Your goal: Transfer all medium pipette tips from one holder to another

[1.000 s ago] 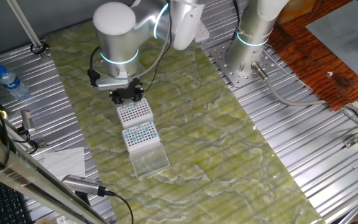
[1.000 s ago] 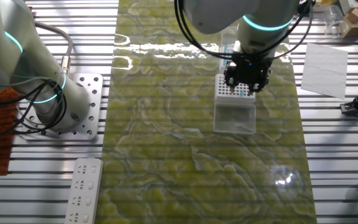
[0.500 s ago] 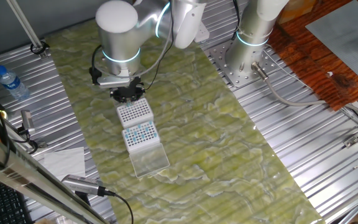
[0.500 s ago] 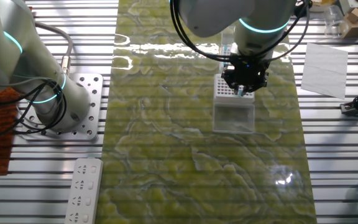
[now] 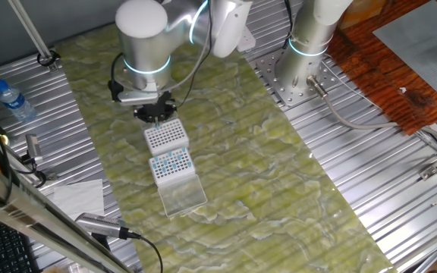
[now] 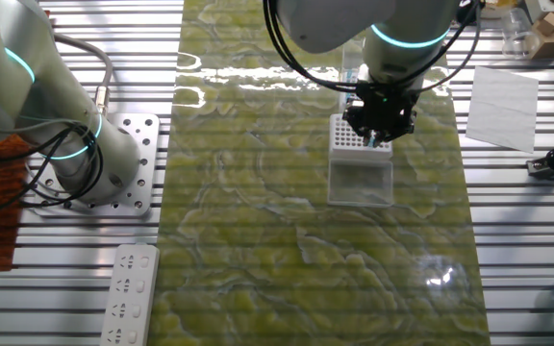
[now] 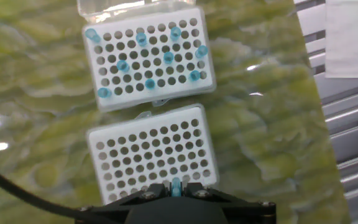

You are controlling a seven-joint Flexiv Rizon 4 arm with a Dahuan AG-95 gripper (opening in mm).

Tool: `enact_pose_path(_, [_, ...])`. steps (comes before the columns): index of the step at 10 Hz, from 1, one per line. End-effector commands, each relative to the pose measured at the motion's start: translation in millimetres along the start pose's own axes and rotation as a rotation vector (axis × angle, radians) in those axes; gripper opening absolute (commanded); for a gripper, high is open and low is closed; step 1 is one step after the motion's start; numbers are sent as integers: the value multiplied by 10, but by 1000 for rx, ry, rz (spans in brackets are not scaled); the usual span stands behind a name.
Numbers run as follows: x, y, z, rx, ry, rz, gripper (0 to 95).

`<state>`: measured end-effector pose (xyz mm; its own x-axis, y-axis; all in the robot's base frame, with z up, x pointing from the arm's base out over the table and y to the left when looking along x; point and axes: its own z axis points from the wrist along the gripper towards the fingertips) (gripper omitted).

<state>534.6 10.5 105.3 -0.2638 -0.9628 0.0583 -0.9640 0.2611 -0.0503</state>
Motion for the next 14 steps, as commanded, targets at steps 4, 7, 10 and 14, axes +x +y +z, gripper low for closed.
enact_pose_path(4, [-263,-173,-674,-86,58,51,0])
enact_pose_path(7, [-758,-303,-831,-103,75,125,0])
enact_pose_path(10, [-1211,-334,-764,-99,76,199,0])
enact_pose_path(14, [-1575,-344,-571,-80,87,253,0])
